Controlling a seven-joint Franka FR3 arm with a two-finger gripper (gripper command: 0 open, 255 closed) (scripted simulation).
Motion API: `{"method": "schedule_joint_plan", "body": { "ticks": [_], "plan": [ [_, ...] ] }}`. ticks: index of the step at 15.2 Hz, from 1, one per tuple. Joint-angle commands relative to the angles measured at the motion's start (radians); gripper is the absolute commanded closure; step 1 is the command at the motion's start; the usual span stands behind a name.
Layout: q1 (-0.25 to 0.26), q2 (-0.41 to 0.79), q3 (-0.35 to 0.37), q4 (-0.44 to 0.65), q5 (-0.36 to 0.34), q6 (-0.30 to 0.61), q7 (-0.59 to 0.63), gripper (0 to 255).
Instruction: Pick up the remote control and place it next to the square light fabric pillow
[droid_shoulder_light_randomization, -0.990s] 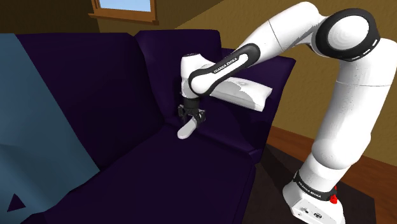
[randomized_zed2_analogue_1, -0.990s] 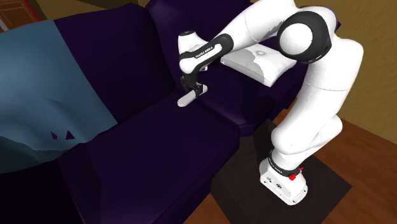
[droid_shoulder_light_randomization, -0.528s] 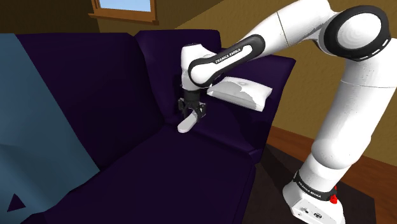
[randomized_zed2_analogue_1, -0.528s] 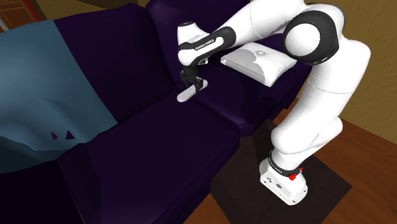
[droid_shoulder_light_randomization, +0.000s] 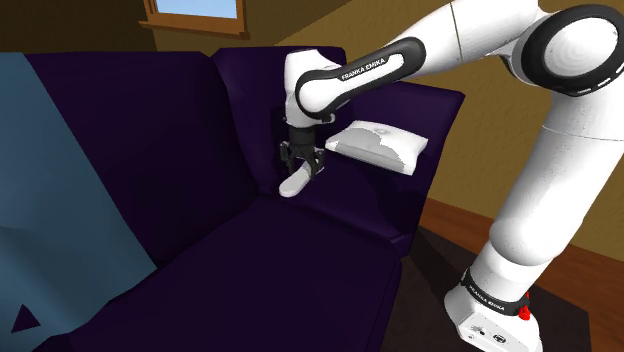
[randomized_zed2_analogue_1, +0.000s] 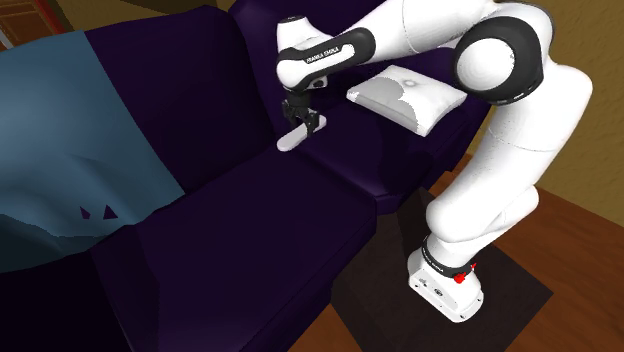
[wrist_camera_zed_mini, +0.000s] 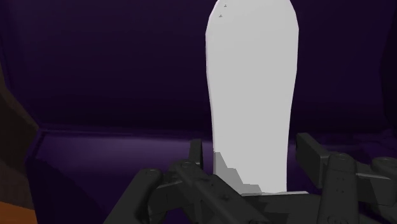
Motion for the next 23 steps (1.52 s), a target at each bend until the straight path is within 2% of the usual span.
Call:
{"method": "schedule_joint_plan", "body": {
  "ticks": [1, 14, 23],
  "plan": [
    [-0.002, -0.012, 0.000, 0.014, 0.007, -0.025, -0.005, 255],
    [-0.005, -0.057, 0.001, 0.139, 0.031, -0.189, -0.024, 255],
    [-0.111, -0.237, -0.116, -0.054, 0.089, -0.158, -0.268, 255]
  ]
}}
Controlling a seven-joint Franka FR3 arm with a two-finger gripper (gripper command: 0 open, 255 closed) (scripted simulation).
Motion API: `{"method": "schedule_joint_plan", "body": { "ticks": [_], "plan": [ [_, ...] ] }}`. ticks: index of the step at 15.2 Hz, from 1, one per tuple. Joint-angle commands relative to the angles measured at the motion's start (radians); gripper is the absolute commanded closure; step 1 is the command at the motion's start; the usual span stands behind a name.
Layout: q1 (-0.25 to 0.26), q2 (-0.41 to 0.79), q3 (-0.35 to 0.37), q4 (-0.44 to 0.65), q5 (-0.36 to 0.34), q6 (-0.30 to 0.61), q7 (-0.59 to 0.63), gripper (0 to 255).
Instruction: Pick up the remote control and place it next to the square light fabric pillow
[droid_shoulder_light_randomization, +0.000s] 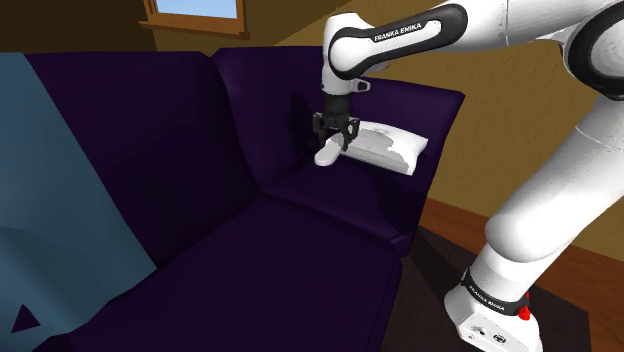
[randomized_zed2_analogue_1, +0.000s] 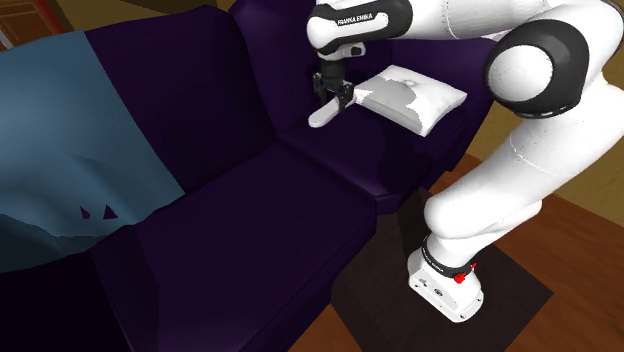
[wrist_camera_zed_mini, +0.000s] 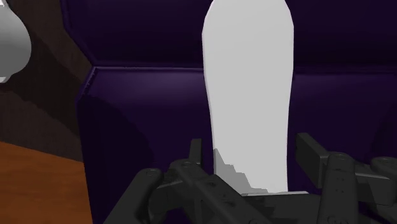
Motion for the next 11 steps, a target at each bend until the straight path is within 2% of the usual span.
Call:
{"method": "schedule_joint_plan", "body": {
  "ticks": [1, 11],
  "plan": [
    [-0.021, -0.029, -0.029, -0.030, 0.004, 0.004, -0.055, 255],
    [-0.124, -0.113, -0.182, -0.124, -0.016, 0.016, -0.305, 255]
  ]
}}
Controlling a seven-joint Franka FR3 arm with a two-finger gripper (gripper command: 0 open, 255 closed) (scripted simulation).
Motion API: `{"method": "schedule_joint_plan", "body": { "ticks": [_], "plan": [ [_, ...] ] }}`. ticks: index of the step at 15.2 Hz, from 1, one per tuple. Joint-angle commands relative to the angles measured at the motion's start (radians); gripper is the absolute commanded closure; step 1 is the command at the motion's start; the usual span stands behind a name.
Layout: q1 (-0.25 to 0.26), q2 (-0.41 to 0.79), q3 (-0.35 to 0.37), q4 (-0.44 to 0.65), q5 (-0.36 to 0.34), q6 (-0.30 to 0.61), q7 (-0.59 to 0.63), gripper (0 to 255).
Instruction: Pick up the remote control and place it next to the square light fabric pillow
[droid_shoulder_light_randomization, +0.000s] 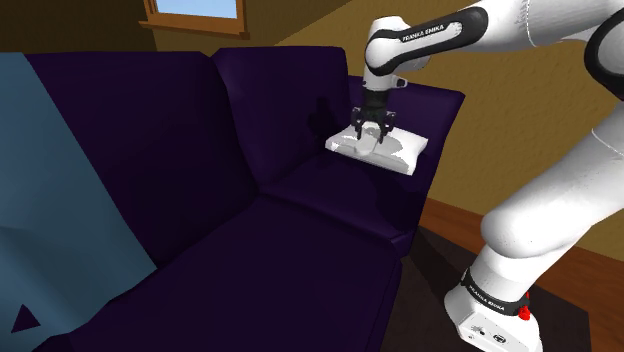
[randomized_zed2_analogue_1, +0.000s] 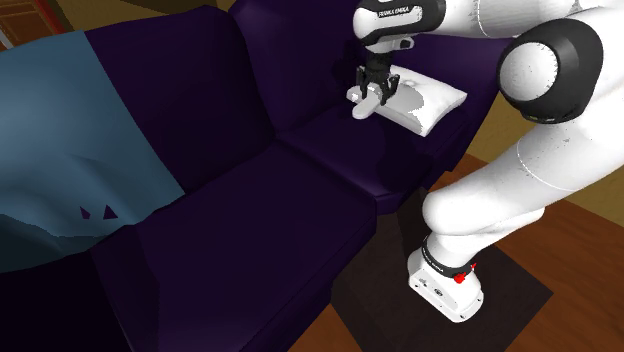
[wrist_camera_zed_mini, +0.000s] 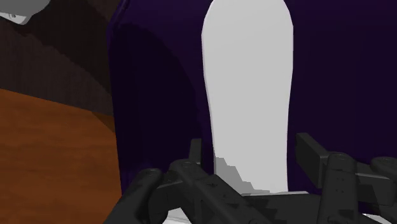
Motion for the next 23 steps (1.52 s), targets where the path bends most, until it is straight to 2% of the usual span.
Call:
{"method": "schedule_joint_plan", "body": {
  "ticks": [1, 3, 23],
  "plan": [
    [-0.021, -0.004, -0.030, -0.013, -0.009, 0.009, -0.049, 255],
    [-0.037, -0.006, -0.054, -0.015, -0.016, 0.011, -0.086, 255],
    [-0.038, 0.086, -0.046, -0.199, -0.032, 0.286, -0.066, 255]
  ]
}}
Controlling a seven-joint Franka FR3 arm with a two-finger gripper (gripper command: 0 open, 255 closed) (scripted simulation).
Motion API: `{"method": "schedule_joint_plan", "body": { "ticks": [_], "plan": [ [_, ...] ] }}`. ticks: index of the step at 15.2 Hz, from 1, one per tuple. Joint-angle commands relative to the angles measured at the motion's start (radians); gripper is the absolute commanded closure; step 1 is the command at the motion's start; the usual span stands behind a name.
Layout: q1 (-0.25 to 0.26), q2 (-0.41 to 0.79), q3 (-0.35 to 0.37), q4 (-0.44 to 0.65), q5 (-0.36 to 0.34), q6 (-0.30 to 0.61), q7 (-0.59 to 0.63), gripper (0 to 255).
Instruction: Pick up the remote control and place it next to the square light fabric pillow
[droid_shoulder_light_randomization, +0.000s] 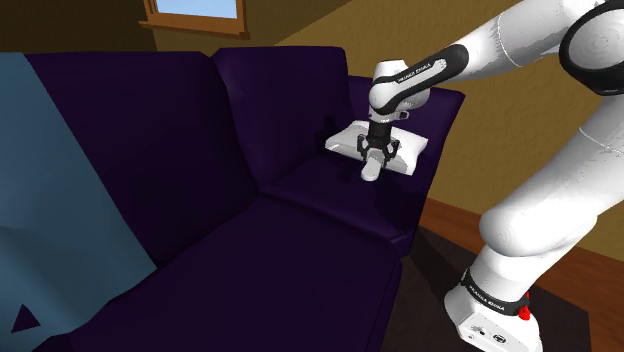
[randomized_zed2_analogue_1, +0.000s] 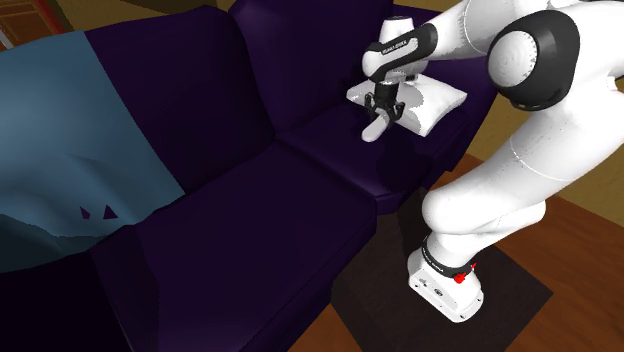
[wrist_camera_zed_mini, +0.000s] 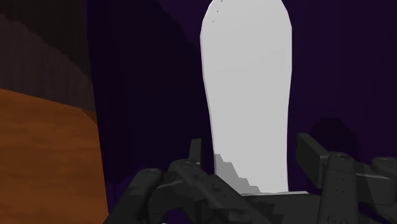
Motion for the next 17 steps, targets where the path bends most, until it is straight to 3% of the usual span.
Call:
{"method": "schedule_joint_plan", "body": {
  "ticks": [1, 17],
  "plan": [
    [0.000, 0.016, 0.001, -0.012, -0.003, 0.029, 0.004, 255],
    [-0.003, 0.151, 0.004, -0.092, -0.039, 0.241, 0.036, 255]
  ]
}}
